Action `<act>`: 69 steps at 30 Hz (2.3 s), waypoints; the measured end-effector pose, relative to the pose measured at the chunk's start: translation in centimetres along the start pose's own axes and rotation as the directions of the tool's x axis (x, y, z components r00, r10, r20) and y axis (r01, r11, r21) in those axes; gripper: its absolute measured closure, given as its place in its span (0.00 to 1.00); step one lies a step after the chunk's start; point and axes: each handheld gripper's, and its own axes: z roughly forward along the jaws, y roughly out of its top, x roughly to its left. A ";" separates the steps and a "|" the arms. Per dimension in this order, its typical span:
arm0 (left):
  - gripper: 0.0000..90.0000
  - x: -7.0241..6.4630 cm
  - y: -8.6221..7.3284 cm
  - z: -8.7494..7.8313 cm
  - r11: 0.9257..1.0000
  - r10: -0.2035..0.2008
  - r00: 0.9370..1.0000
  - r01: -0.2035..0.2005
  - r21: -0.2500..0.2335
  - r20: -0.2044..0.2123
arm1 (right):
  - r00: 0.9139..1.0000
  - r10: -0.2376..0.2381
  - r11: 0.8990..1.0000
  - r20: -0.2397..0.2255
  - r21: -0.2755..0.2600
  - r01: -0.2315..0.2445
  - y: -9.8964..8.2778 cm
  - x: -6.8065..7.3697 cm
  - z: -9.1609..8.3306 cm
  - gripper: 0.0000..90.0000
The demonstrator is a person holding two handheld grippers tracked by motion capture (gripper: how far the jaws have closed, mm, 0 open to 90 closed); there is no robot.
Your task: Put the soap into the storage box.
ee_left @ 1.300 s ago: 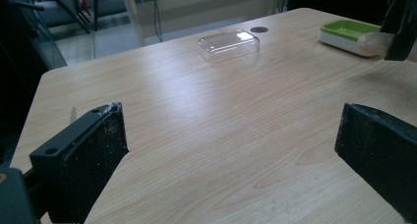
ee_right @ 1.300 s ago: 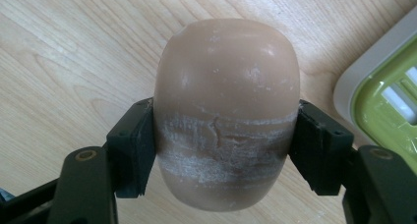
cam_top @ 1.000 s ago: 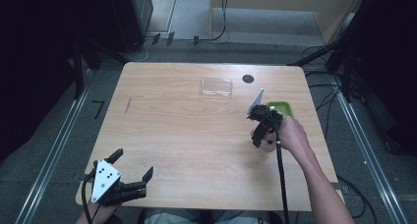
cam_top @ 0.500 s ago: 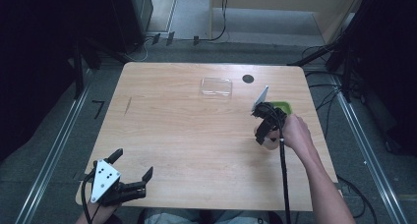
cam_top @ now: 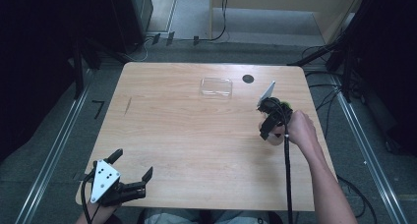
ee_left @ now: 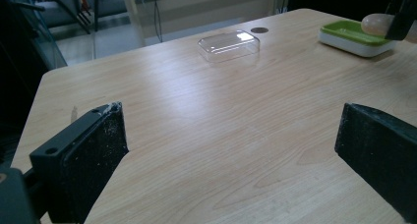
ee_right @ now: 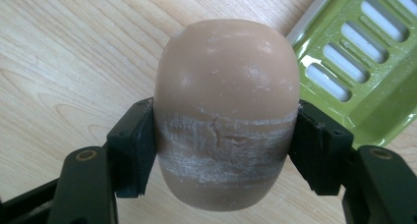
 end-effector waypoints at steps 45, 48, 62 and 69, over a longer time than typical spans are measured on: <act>0.00 0.0 0.0 0.0 1.000 -0.001 1.000 0.001 0.002 0.001 | 0.989 0.147 0.989 -0.009 -0.025 -0.147 1.3 -4.5 -0.4 0.37; 0.00 0.0 0.0 0.0 1.000 -0.002 1.000 0.002 0.002 0.000 | 0.987 0.159 0.987 -0.007 -0.021 -0.159 1.4 -4.9 -0.3 0.37; 0.00 0.0 0.0 0.0 1.000 -0.001 1.000 0.001 0.002 0.001 | 0.977 0.213 0.976 0.003 -0.033 -0.213 1.5 -6.3 -0.1 0.37; 0.00 0.0 0.0 0.0 1.000 0.000 1.000 0.000 0.000 0.002 | 0.972 0.234 0.971 0.011 -0.041 -0.234 1.7 -6.8 0.0 0.37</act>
